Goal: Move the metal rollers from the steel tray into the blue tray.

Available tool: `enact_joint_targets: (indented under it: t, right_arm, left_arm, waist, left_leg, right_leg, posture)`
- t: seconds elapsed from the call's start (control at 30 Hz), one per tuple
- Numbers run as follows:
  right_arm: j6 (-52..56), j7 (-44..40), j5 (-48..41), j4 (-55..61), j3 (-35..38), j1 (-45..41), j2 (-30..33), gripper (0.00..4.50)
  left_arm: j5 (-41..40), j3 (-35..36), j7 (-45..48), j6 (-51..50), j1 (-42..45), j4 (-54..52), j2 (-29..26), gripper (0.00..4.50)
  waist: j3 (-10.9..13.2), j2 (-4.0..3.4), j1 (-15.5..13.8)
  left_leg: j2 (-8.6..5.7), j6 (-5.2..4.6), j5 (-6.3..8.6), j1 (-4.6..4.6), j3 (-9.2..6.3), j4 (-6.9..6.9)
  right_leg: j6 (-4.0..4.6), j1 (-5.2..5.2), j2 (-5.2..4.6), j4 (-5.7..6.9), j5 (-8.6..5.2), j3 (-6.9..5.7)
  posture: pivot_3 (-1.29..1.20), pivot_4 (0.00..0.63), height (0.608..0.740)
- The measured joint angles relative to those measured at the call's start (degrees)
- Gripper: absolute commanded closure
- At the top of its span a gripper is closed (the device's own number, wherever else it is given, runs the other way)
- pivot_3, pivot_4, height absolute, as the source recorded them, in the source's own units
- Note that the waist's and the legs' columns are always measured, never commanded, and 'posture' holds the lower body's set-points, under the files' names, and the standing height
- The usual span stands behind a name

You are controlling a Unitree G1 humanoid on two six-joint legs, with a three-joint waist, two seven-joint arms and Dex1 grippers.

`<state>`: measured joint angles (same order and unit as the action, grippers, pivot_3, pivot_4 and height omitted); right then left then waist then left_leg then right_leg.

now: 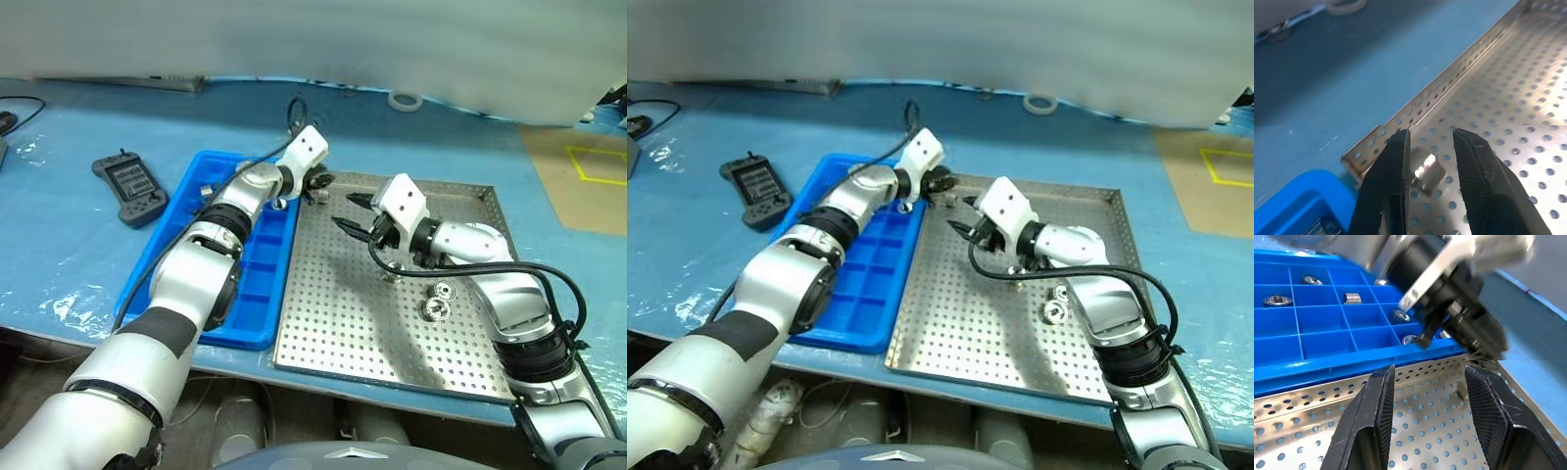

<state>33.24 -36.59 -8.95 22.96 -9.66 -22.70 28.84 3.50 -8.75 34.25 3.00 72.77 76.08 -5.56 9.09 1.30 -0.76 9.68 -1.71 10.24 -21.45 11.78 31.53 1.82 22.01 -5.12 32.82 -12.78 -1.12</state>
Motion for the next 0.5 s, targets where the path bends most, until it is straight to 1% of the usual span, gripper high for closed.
enact_joint_targets:
  t: [0.13, 0.2, 0.23, 0.3, 0.4, 0.47, 0.5]
  right_arm:
    - [1.3, 3.6, 0.1, 2.9, 0.3, 2.9, -1.2, 2.13]
    - [1.5, 5.9, 0.6, 3.8, 1.2, 3.9, -2.3, 2.13]
    - [1.3, 7.2, 1.0, 3.8, 1.5, 4.3, -2.7, 2.13]
    - [0.7, 9.0, 2.0, 3.2, 1.9, 5.8, -3.1, 2.13]
    - [-0.9, 10.6, 2.3, -1.7, 2.2, 5.5, -4.7, 2.13]
    - [-2.6, 11.7, 2.9, -6.1, 2.4, 4.2, -5.6, 2.13]
    - [-3.8, 12.7, 3.4, -10.1, 2.5, 2.3, -6.9, 2.13]
  left_arm:
    - [-0.2, 3.3, -4.7, -0.5, 1.1, 0.4, 0.7, 3.06]
    - [-2.1, 6.2, -3.4, -0.4, 1.6, -0.1, 0.4, 3.06]
    - [-3.6, 8.0, -1.0, -0.4, 1.5, -0.5, -0.1, 3.06]
    - [-6.7, 11.2, 4.7, 0.0, 1.0, -1.9, -2.5, 3.06]
    - [-12.8, 17.2, 14.6, -1.0, -1.4, -6.8, -9.0, 3.06]
    - [-14.1, 18.4, 17.0, -1.7, -3.2, -9.0, -12.6, 3.06]
    - [-14.7, 19.5, 16.9, -2.8, -4.5, -9.7, -14.6, 3.06]
  waist:
    - [0.0, 0.01, 0.0]
    - [0.0, 0.01, 0.1]
    - [0.0, 0.01, 0.2]
    - [0.0, 0.01, 0.3]
    - [0.0, 0.0, 1.6]
    - [0.0, 0.0, 1.6]
    - [0.0, 0.0, 1.6]
  left_leg:
    - [0.0, -0.17, 0.1, -0.1, 0.0, 0.16]
    - [-0.01, -0.18, 0.12, -0.08, 0.0, 0.22]
    - [-0.01, -0.16, 0.12, -0.08, 0.0, 0.23]
    - [0.01, -0.04, 0.17, -0.04, 0.0, 0.22]
    - [0.02, 0.08, 0.17, 0.01, 0.0, 0.13]
    - [0.02, 0.1, 0.17, 0.01, 0.0, 0.1]
    - [0.02, 0.14, 0.14, 0.02, 0.0, 0.07]
  right_leg:
    - [0.01, 0.0, -0.03, -0.01, 0.0, -0.01]
    - [0.01, -0.01, -0.03, -0.01, 0.0, 0.0]
    - [0.01, -0.01, -0.03, -0.01, 0.0, 0.0]
    - [0.02, -0.01, -0.02, 0.0, 0.01, 0.0]
    - [0.04, 0.01, 0.0, 0.02, 0.02, 0.01]
    - [0.05, 0.02, 0.0, 0.01, 0.02, 0.0]
    - [0.05, 0.03, 0.01, 0.02, 0.02, 0.0]
  posture:
    - [-0.37, 0.15, 0.74]
    - [-0.36, 0.15, 0.74]
    - [-0.35, 0.15, 0.74]
    - [-0.33, 0.15, 0.74]
    - [-0.26, 0.15, 0.74]
    - [-0.24, 0.15, 0.74]
    - [-0.2, 0.15, 0.74]
